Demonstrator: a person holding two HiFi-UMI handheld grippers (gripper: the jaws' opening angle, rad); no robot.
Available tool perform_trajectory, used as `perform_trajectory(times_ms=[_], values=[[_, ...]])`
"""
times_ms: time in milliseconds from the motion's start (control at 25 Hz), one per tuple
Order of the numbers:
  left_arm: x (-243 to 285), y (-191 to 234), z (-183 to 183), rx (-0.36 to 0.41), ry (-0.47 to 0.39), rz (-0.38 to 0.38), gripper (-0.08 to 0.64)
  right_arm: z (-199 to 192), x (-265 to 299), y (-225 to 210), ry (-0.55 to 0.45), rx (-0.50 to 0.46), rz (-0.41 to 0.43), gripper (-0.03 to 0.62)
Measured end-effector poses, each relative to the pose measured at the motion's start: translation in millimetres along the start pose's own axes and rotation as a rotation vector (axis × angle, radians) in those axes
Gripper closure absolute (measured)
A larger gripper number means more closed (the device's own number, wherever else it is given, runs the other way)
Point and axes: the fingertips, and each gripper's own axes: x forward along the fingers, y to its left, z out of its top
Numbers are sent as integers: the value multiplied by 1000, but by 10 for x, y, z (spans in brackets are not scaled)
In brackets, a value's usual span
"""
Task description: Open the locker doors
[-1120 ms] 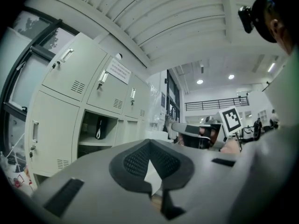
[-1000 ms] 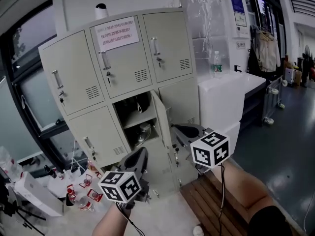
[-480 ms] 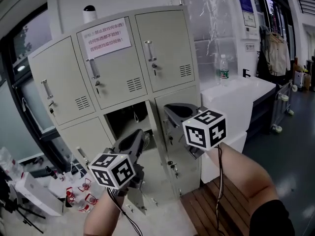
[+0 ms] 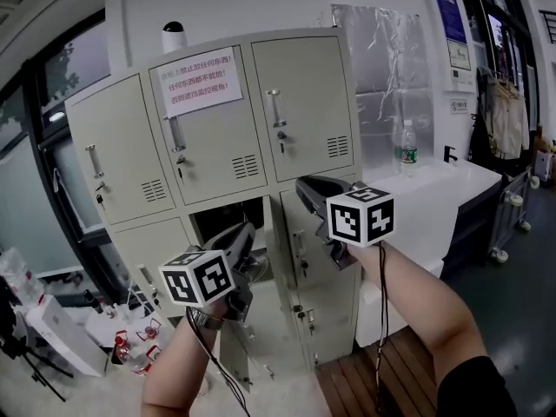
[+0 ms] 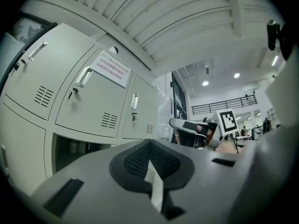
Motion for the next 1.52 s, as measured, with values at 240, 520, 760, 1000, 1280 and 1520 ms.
perform_trajectory(times_ms=[240, 520, 760, 1000, 1280, 1520], values=[[161, 64, 121, 3, -4, -13, 561, 50, 260, -138, -3, -10, -10, 543], [505, 302, 215, 26, -3, -44, 561, 186, 702, -421, -23, -86, -55, 491], [869, 578, 295, 28, 4, -82, 561, 309, 1148, -714, -26, -120, -88, 469], [1215, 782, 372, 48, 0, -124, 561, 449, 1540, -1002, -23, -164, -122, 447], [1486, 936, 419, 76, -7, -165, 561, 582, 1906, -1167, -18, -197, -140, 444], [1616, 1003, 408, 77, -5, -199, 561, 731, 2075, -1270, -26, -210, -194, 440]])
